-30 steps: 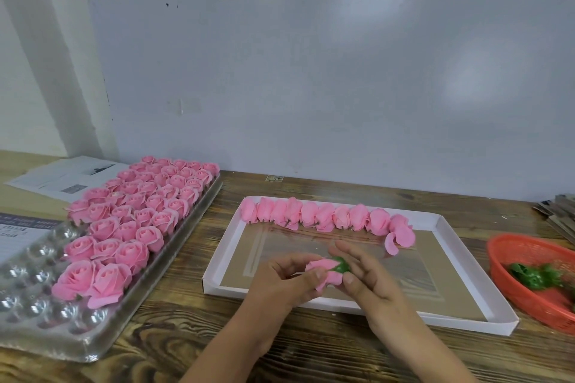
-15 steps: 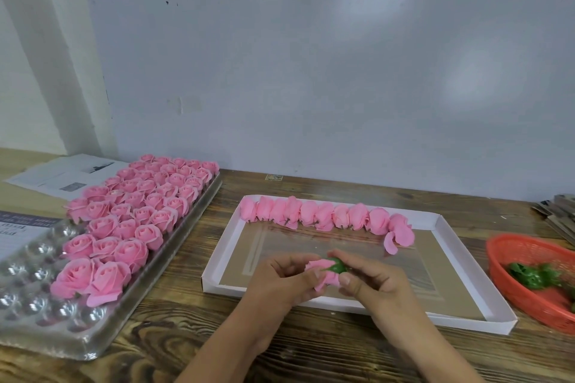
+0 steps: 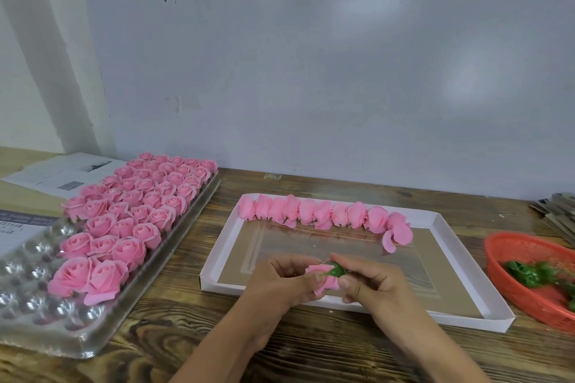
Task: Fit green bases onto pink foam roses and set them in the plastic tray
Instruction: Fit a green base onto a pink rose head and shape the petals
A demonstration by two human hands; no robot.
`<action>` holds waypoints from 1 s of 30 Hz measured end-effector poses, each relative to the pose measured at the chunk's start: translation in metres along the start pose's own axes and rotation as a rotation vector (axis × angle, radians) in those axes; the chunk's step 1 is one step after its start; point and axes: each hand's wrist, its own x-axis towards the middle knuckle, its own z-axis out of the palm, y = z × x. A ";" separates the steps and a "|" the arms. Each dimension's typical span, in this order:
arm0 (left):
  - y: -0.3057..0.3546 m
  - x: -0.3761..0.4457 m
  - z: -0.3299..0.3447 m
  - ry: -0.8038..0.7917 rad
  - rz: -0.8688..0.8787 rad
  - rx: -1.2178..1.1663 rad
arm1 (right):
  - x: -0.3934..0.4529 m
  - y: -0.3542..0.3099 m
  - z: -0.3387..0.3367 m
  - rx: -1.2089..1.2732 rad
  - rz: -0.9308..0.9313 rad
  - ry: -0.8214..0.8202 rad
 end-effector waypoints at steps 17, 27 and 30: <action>-0.003 0.003 0.001 0.065 0.228 0.125 | 0.000 0.003 0.011 0.301 0.006 0.063; -0.008 0.002 0.001 0.046 0.254 0.146 | -0.003 0.003 0.007 0.505 0.183 -0.063; -0.007 0.000 0.001 0.013 0.247 0.188 | -0.004 0.000 0.001 0.507 0.259 -0.145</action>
